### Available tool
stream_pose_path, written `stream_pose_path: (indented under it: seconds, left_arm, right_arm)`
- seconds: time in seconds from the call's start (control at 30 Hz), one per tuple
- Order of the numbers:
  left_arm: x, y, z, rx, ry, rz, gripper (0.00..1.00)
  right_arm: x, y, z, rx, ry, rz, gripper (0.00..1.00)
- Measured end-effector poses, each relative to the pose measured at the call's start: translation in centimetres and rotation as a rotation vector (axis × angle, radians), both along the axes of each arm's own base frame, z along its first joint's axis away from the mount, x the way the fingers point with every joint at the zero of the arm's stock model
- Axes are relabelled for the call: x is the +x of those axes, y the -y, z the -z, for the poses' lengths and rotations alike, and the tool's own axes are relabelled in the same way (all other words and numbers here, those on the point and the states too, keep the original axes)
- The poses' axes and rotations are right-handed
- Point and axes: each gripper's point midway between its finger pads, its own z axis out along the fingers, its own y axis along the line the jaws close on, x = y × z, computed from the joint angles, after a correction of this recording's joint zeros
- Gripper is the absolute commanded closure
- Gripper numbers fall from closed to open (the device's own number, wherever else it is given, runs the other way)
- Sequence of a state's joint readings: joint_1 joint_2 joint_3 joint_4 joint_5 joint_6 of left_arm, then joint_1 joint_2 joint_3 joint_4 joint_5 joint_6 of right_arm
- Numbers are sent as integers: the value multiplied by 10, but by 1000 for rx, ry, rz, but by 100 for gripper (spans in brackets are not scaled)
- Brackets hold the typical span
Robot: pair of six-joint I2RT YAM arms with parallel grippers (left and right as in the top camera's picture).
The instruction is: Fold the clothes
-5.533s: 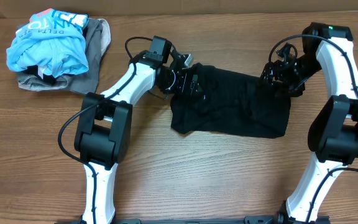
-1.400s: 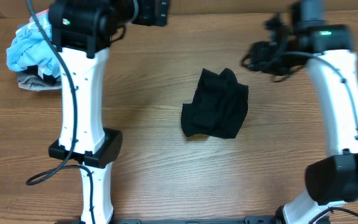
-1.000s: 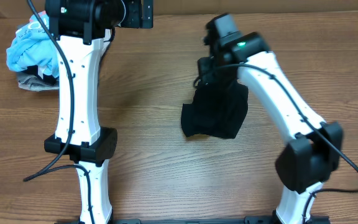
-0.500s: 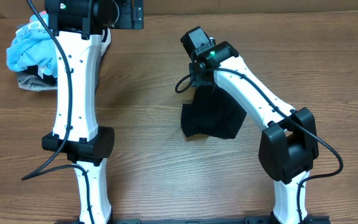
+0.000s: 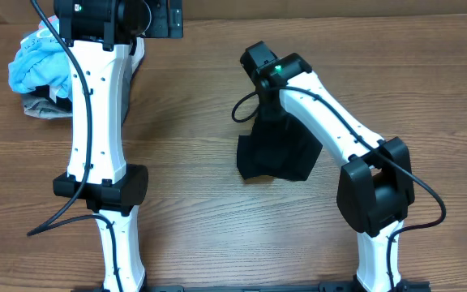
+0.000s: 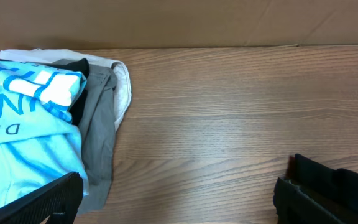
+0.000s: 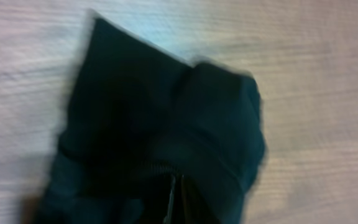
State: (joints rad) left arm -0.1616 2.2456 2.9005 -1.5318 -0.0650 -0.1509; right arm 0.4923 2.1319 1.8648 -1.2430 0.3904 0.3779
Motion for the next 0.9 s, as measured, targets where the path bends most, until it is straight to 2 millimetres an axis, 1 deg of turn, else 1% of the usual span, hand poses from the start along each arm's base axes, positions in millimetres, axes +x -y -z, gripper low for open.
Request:
stream_pose_path:
  seconds: [0.07, 0.17, 0.47, 0.5, 0.57, 0.6, 0.67, 0.77, 0.83, 0.9]
  left_arm:
    - [0, 0, 0, 0, 0, 0, 0]
    - [0, 0, 0, 0, -2, 0, 0]
    - [-5, -1, 4, 10, -26, 7, 0]
    - [-5, -1, 4, 13, -26, 10, 0]
    - [-6, -1, 5, 19, -30, 17, 0]
    - [-6, -1, 5, 20, -32, 18, 0]
    - [-6, -1, 5, 22, -31, 20, 0]
    - [-6, -1, 5, 22, -31, 21, 0]
    - [-6, -1, 5, 22, -31, 21, 0]
    - [-6, -1, 5, 23, -31, 21, 0]
  right_arm:
    - [-7, 10, -2, -2, -41, 29, 96]
    - [-11, 26, -7, 33, -89, 84, 96]
    - [-25, 92, -6, 189, -252, 294, 96]
    - [-28, 99, -6, 206, -271, 320, 92]
    - [-32, 110, -6, 237, -296, 362, 75]
    - [-34, 114, -6, 248, -309, 370, 69]
    - [-36, 120, -6, 291, -330, 378, 61]
    - [-34, 119, -8, 377, -343, 354, 54]
    - [-32, 112, -15, 435, -339, 319, 51]
    - [-29, 100, -29, 483, -311, 273, 50]
